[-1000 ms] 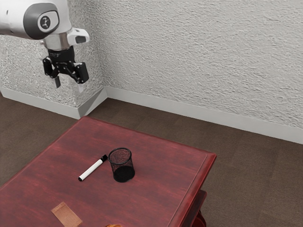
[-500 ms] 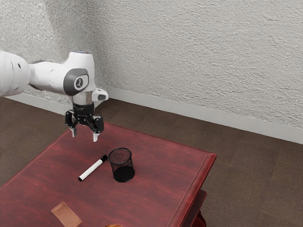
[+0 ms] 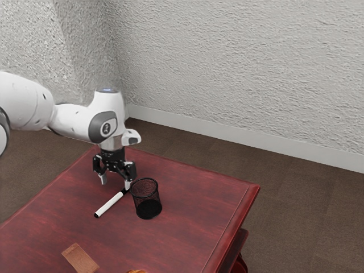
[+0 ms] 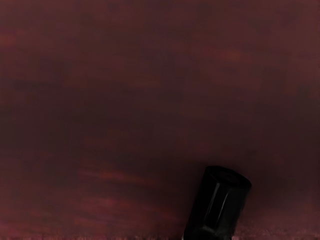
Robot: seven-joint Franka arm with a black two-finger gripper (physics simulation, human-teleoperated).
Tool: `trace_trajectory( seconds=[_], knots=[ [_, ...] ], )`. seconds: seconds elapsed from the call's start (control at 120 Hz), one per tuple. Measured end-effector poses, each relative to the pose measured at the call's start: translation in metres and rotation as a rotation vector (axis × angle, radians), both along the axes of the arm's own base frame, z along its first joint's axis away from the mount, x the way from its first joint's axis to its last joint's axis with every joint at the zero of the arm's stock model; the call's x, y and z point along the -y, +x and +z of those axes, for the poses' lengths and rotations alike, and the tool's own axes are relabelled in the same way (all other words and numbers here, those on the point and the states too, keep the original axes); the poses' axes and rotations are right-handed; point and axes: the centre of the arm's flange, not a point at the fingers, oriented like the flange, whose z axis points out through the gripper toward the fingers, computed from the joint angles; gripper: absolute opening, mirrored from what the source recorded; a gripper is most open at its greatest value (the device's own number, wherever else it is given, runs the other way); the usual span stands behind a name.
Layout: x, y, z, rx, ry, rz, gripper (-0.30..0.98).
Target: Put the marker into the pen holder.
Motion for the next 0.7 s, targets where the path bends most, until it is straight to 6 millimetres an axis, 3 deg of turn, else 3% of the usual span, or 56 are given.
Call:
trace_trajectory(
  seconds=[0.158,0.567,0.7],
  knots=[
    [0.003,-0.012,-0.005,0.012,-0.02,0.015,0.68],
    [0.004,-0.018,-0.019,0.015,-0.032,0.019,0.67],
    [0.005,-0.017,-0.017,0.025,-0.029,0.012,0.42]
  ],
)
